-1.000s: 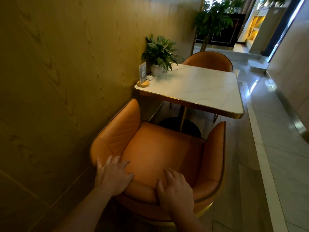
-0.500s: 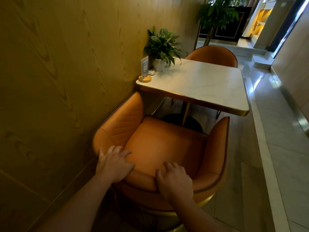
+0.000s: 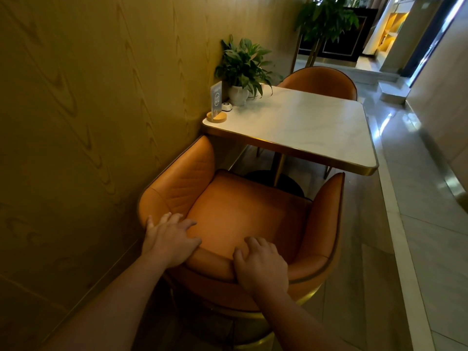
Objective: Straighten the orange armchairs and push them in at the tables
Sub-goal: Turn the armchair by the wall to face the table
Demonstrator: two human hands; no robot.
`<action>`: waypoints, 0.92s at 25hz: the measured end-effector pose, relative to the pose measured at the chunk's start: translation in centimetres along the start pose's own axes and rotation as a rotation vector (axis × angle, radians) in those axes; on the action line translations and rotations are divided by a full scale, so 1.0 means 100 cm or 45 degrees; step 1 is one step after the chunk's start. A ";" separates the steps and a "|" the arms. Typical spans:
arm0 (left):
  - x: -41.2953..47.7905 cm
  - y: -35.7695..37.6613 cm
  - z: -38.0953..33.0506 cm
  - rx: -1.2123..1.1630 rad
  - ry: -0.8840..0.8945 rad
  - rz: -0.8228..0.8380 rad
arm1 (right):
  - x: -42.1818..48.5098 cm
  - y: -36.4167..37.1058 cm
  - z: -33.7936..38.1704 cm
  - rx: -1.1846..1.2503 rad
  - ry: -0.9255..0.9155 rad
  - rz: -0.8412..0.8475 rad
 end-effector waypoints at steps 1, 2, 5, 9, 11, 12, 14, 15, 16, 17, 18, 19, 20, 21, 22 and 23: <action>0.002 0.000 0.000 -0.002 0.005 0.001 | 0.002 0.002 0.000 0.002 0.007 0.013; 0.003 0.000 0.001 0.000 0.007 0.005 | 0.003 0.003 0.000 0.004 0.015 0.018; 0.007 0.000 0.001 0.021 0.010 0.010 | 0.006 0.002 0.001 0.001 0.031 -0.002; 0.007 -0.001 0.000 0.024 0.016 0.000 | 0.006 0.002 0.002 0.007 0.036 0.001; 0.008 -0.001 0.001 0.031 0.015 0.001 | 0.007 0.001 0.003 0.013 0.040 -0.006; 0.008 0.000 0.002 0.038 0.016 0.005 | 0.007 0.001 0.003 0.009 0.041 -0.011; 0.010 0.002 0.003 0.038 0.014 0.014 | 0.007 0.002 0.003 0.004 0.035 -0.009; 0.011 0.003 0.003 0.037 0.013 0.018 | 0.008 0.002 0.003 0.007 0.031 -0.002; 0.013 0.003 0.004 0.038 0.014 0.022 | 0.010 0.002 0.004 0.013 0.026 0.006; 0.015 0.003 0.004 0.038 0.013 0.022 | 0.012 0.003 0.004 0.020 0.022 0.016; 0.017 0.003 0.004 0.043 0.011 0.015 | 0.014 0.003 0.004 0.029 0.018 0.031; 0.019 0.003 0.004 0.054 0.008 0.006 | 0.016 0.004 0.004 0.040 0.016 0.047; 0.021 0.003 0.003 0.070 0.007 0.005 | 0.019 0.004 0.003 0.048 0.013 0.059; 0.023 0.003 0.003 0.084 0.011 0.017 | 0.022 0.004 0.003 0.047 0.008 0.065; 0.024 0.003 0.002 0.095 0.019 0.036 | 0.023 0.004 0.002 0.044 0.004 0.069; 0.024 0.002 0.001 0.097 0.028 0.050 | 0.024 0.004 0.002 0.043 0.001 0.072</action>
Point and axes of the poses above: each hand's wrist, its own x-axis towards the middle knuckle, its own y-axis out of the palm, z = x × y, the point moved 6 cm from there along x, towards the middle knuckle, and after that the axes turned 6 degrees about x, right-handed, at the moved point
